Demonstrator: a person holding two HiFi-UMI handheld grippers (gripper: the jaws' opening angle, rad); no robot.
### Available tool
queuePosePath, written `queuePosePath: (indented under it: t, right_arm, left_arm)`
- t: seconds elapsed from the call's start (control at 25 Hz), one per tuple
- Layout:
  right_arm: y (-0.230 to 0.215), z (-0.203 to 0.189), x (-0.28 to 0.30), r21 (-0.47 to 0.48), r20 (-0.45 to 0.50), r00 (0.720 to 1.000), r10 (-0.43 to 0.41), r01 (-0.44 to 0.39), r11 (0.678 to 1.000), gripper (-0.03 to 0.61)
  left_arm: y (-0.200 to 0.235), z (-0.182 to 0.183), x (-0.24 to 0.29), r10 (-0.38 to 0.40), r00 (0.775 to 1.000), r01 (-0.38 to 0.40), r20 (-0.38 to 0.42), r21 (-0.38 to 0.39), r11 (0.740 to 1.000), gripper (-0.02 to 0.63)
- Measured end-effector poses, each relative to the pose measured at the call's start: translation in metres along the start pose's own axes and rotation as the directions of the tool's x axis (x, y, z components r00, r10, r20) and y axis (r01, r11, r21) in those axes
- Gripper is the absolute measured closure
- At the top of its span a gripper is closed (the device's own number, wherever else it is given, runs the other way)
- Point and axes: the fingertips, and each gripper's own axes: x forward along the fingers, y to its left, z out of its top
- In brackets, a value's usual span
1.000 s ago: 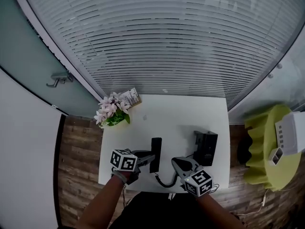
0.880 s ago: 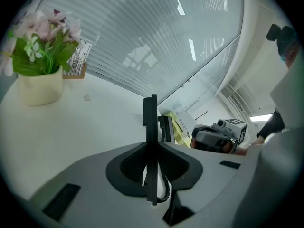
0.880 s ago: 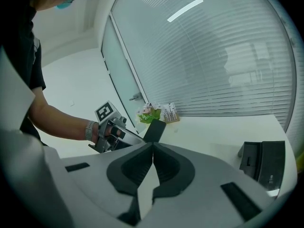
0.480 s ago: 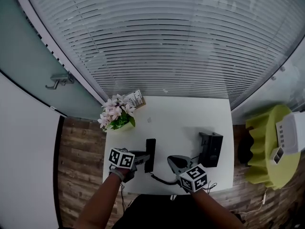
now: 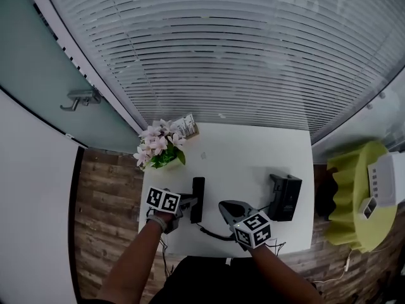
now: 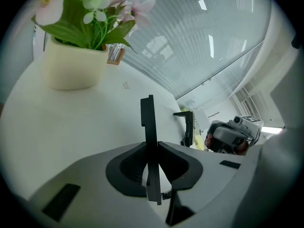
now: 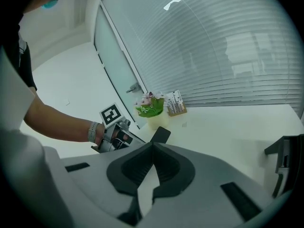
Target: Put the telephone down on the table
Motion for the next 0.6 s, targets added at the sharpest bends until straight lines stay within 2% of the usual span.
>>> queuePosePath:
  t: [0.24,0.6]
  right_arm:
    - [0.001,0.0,0.014,-0.003,-0.015,1.0,0.0,0.0,1.0,0.556]
    - [0.007,-0.001,0.032,-0.015,-0.035,0.999,0.017,-0.017,1.0,0.557]
  left_arm:
    - [0.013,0.002,-0.001,0.009,1.0,-0.009,-0.001,-0.018,1.0,0.534]
    - [0.032,0.001,0.001,0.07,0.998,-0.07,-0.003,-0.009,0.997,0.514]
